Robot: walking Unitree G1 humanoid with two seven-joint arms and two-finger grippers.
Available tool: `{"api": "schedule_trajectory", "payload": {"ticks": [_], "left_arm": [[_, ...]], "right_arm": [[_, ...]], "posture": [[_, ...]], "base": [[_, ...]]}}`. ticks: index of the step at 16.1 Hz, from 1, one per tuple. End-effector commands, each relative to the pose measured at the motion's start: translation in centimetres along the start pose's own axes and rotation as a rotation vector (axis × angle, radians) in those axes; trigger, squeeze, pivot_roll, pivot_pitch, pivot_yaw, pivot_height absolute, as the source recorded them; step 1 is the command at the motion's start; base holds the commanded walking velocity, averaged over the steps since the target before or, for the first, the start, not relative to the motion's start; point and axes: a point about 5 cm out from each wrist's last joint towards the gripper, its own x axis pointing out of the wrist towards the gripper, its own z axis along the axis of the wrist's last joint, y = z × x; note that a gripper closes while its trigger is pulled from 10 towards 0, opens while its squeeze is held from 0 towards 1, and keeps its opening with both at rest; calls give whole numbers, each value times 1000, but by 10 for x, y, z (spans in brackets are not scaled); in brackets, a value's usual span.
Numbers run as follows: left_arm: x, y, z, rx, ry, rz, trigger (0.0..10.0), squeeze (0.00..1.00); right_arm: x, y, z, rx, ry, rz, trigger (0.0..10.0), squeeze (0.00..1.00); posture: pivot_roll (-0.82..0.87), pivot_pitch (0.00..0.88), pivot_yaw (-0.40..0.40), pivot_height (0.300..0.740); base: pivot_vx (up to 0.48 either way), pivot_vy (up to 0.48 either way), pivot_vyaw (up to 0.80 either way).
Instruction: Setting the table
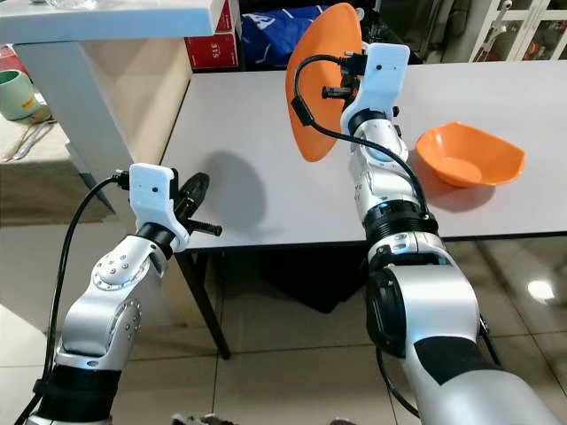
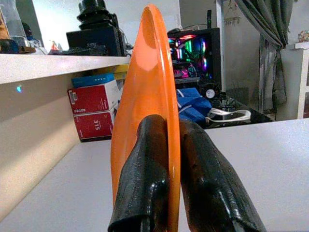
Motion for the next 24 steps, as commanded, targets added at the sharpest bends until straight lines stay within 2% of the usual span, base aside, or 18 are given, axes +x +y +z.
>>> {"api": "schedule_trajectory", "payload": {"ticks": [1,5,10,16,21,22,24], "left_arm": [[1,0,1,8,-3,8,10000,0],[2,-5,0,21,1,-25,10000,0],[3,-37,9,70,-2,-255,10000,0],[3,-35,11,66,3,-233,10000,0],[2,-29,14,74,11,-229,10000,0],[2,-27,15,71,15,-226,10000,0],[0,-25,15,69,22,-223,10000,0]], "right_arm": [[1,3,9,-15,-57,15,10000,0],[-2,2,1,-19,-43,15,10000,0],[-3,0,-3,-31,-29,11,10000,0],[-5,6,-8,-38,-16,33,10000,0],[-1,7,-13,161,66,17,10000,0],[0,3,-18,329,128,-22,10000,0],[-1,4,-25,422,191,-45,10000,0]], "posture": [[-93,0,73,740],[-97,0,78,740],[-92,0,87,740],[-87,0,85,740],[-82,0,91,740],[-81,0,95,740],[-80,0,96,740]], "base": [[458,0,0],[467,0,0],[480,0,0],[80,0,0],[0,0,0],[0,0,0],[0,0,0]]}}
